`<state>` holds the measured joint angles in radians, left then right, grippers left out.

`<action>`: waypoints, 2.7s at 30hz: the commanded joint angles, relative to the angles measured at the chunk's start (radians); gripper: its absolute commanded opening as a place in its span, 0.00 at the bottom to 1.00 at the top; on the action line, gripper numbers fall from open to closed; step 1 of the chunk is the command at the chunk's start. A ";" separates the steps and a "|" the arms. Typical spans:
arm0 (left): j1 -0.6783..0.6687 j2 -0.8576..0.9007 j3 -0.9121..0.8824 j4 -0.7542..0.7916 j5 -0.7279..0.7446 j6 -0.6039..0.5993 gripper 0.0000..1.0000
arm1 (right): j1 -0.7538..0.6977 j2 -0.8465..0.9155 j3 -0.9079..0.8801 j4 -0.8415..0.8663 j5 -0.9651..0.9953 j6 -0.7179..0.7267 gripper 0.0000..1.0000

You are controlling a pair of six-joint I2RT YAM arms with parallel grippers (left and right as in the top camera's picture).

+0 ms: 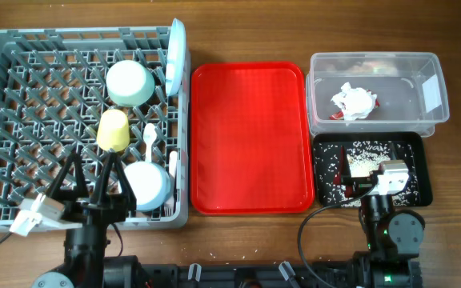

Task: Sort waste into correct bins and load items into the dishwasher rack

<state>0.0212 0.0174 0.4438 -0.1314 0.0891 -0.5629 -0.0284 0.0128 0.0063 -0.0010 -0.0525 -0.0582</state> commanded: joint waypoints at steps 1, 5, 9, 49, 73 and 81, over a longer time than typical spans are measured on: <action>-0.009 -0.014 -0.159 0.318 0.056 0.004 1.00 | -0.005 -0.009 -0.001 0.002 -0.016 -0.014 1.00; -0.031 -0.014 -0.274 0.418 0.032 0.005 1.00 | -0.005 -0.009 -0.001 0.002 -0.016 -0.014 1.00; -0.031 -0.014 -0.372 0.416 0.004 0.005 1.00 | -0.005 -0.009 -0.001 0.002 -0.016 -0.014 1.00; -0.032 -0.013 -0.438 0.063 -0.139 0.558 1.00 | -0.005 -0.009 -0.001 0.002 -0.016 -0.013 1.00; -0.032 -0.013 -0.438 0.063 -0.139 0.558 1.00 | -0.005 -0.009 -0.001 0.002 -0.016 -0.014 1.00; -0.032 -0.013 -0.438 0.063 -0.139 0.558 1.00 | -0.005 -0.009 -0.001 0.002 -0.016 -0.014 1.00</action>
<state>-0.0059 0.0139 0.0063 -0.0635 -0.0513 -0.0265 -0.0284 0.0128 0.0063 -0.0010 -0.0525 -0.0582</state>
